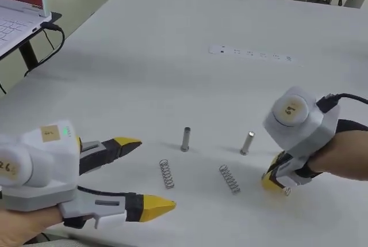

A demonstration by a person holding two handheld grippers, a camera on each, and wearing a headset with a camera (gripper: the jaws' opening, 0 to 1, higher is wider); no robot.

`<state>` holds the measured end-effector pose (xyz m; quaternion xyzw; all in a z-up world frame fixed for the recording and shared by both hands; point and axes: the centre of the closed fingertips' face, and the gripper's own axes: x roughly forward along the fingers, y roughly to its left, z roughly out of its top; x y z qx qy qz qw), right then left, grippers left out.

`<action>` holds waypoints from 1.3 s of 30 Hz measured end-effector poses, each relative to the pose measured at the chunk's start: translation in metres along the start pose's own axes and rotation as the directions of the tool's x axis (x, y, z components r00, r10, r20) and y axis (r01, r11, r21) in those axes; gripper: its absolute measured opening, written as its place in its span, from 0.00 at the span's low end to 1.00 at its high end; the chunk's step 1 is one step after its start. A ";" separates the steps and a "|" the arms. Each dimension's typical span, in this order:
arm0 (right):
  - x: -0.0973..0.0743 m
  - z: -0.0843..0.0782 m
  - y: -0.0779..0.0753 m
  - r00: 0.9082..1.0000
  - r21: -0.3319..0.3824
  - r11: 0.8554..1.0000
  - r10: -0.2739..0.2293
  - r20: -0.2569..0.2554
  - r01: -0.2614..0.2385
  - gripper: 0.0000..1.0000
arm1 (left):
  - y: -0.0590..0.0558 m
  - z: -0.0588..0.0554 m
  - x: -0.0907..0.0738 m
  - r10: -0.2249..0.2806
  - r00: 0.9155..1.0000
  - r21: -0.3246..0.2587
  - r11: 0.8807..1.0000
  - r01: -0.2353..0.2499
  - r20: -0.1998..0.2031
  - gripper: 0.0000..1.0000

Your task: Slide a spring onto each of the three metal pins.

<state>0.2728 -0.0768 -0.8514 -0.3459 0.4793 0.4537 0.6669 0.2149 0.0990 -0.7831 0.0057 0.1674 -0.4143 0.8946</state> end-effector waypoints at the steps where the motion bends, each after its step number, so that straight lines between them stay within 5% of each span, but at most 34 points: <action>1: -0.002 0.001 0.000 1.000 0.006 1.000 -0.001 0.012 0.001 0.08 | 0.000 0.000 0.000 -0.001 1.000 0.000 1.000 0.001 -0.001 0.74; 9: -0.014 0.001 -0.003 0.995 0.061 0.998 -0.031 0.093 0.025 0.08 | -0.002 -0.002 0.001 -0.009 1.000 0.006 1.000 0.009 -0.015 0.74; 16: -0.025 0.007 -0.008 0.977 0.139 0.990 -0.064 0.202 0.036 0.08 | -0.003 -0.004 0.001 -0.011 1.000 0.011 1.000 0.011 -0.026 0.73; 21: -0.032 0.011 -0.014 0.944 0.207 0.977 -0.110 0.312 0.046 0.08 | -0.003 -0.004 0.001 -0.010 1.000 0.012 1.000 0.011 -0.029 0.73; 23: -0.034 0.008 -0.014 0.942 0.223 0.974 -0.115 0.314 0.045 0.08 | -0.003 -0.005 0.001 -0.012 0.999 0.013 1.000 0.013 -0.031 0.73; 30: -0.043 0.012 -0.015 0.917 0.259 0.965 -0.145 0.372 0.048 0.08 | -0.003 -0.005 0.001 -0.013 0.999 0.012 1.000 0.013 -0.031 0.73; 39: -0.069 0.019 -0.025 0.846 0.322 0.946 -0.209 0.491 0.046 0.08 | -0.001 0.000 -0.002 -0.001 1.000 0.004 1.000 0.001 -0.016 0.73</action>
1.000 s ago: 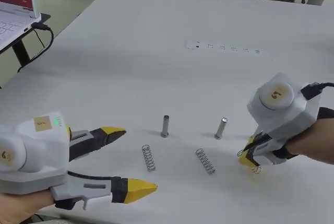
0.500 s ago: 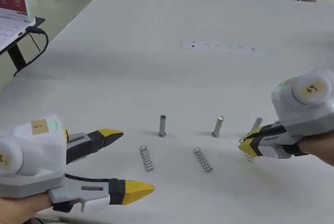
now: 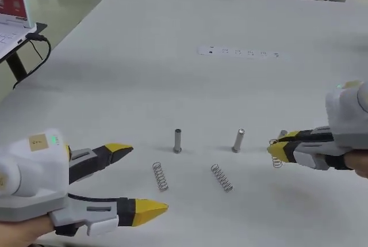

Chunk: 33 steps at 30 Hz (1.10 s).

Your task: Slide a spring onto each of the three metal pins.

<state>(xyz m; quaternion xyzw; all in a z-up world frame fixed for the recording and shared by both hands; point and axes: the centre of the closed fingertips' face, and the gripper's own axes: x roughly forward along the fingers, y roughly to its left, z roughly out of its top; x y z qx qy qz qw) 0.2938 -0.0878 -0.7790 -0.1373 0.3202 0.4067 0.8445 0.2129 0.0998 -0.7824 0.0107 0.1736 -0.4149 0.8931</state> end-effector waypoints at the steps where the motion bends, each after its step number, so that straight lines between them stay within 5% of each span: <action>1: -0.002 0.002 -0.002 1.000 0.002 1.000 -0.007 0.018 0.007 0.08 | 0.000 0.001 0.000 0.001 1.000 0.001 1.000 -0.001 0.003 0.73; 11: -0.026 0.026 -0.016 0.979 -0.010 0.999 -0.044 0.197 0.047 0.08 | -0.001 0.008 -0.004 0.012 1.000 -0.002 1.000 -0.012 0.015 0.74; 19: -0.035 0.040 -0.029 0.940 0.003 0.997 -0.079 0.331 0.082 0.08 | -0.001 0.012 -0.008 0.024 0.999 -0.003 1.000 -0.024 0.022 0.74; 29: -0.034 0.046 -0.047 0.885 0.084 0.996 -0.078 0.460 0.044 0.07 | 0.002 0.012 -0.009 0.032 0.999 -0.010 0.999 -0.032 0.017 0.74; 33: -0.031 0.045 -0.052 0.870 0.092 0.995 -0.074 0.488 0.034 0.07 | 0.003 0.011 -0.009 0.036 0.999 -0.011 0.999 -0.036 0.011 0.74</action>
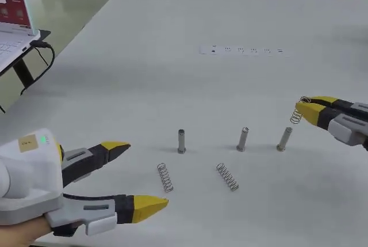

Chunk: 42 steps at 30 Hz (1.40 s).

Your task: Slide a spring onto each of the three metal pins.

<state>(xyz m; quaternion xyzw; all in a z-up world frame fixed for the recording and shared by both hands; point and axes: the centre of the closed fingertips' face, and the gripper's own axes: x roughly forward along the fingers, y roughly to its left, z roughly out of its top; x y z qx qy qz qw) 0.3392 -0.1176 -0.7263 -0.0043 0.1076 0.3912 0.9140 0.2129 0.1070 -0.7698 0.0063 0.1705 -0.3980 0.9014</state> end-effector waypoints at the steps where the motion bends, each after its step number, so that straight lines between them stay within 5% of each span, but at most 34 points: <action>1: 0.001 0.000 -0.001 1.000 -0.010 1.000 -0.004 0.008 0.004 0.07 | 0.000 0.000 0.000 0.001 1.000 0.000 1.000 -0.001 0.000 0.74; 7: 0.005 -0.007 -0.002 1.000 -0.052 0.999 0.014 0.021 -0.013 0.07 | 0.003 -0.002 0.000 0.008 1.000 -0.004 1.000 -0.008 -0.008 0.74; 42: 0.009 -0.028 -0.003 0.999 -0.016 0.999 0.037 -0.011 -0.037 0.07 | 0.004 -0.006 0.001 0.011 1.000 -0.006 1.000 -0.011 -0.029 0.73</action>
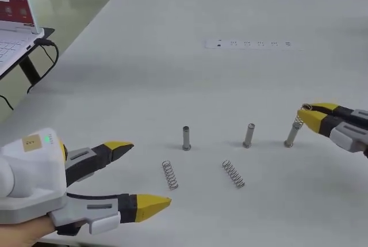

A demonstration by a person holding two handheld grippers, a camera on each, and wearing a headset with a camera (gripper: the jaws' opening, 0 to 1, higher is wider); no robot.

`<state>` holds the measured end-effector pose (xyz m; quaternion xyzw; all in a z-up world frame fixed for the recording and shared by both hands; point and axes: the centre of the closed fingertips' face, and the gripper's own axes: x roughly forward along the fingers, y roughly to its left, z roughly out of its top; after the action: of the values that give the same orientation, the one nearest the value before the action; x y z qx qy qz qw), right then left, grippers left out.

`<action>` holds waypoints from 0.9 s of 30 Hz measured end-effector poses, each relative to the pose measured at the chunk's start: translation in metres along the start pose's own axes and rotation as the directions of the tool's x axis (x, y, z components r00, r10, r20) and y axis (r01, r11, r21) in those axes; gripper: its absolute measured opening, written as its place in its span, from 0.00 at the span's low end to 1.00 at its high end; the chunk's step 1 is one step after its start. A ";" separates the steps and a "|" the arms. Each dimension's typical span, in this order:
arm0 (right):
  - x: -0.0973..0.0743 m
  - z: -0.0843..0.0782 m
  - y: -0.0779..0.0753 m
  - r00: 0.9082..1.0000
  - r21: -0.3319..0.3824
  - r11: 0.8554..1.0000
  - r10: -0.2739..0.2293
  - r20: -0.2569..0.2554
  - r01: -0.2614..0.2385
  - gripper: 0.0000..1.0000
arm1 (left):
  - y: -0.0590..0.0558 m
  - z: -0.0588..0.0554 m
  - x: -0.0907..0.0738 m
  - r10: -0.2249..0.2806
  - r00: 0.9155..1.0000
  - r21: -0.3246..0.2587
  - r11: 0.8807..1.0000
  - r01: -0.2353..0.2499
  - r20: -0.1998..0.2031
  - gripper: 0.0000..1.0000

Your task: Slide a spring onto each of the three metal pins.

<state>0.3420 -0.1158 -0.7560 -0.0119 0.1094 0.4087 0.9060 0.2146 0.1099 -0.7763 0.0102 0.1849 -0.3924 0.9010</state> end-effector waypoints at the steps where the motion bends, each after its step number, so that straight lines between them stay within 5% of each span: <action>1: 0.000 0.000 0.000 1.000 -0.003 1.000 0.001 0.000 -0.001 0.07 | 0.000 0.000 0.000 0.000 1.000 0.000 1.000 0.000 0.000 0.73; 27: 0.006 -0.033 -0.001 0.997 -0.024 0.999 0.019 -0.073 -0.021 0.08 | 0.000 -0.001 0.000 0.000 1.000 -0.001 1.000 0.000 -0.007 0.73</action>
<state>0.3405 -0.1159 -0.7894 -0.0369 0.1376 0.4185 0.8970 0.2140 0.1098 -0.7776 0.0112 0.1882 -0.3921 0.9004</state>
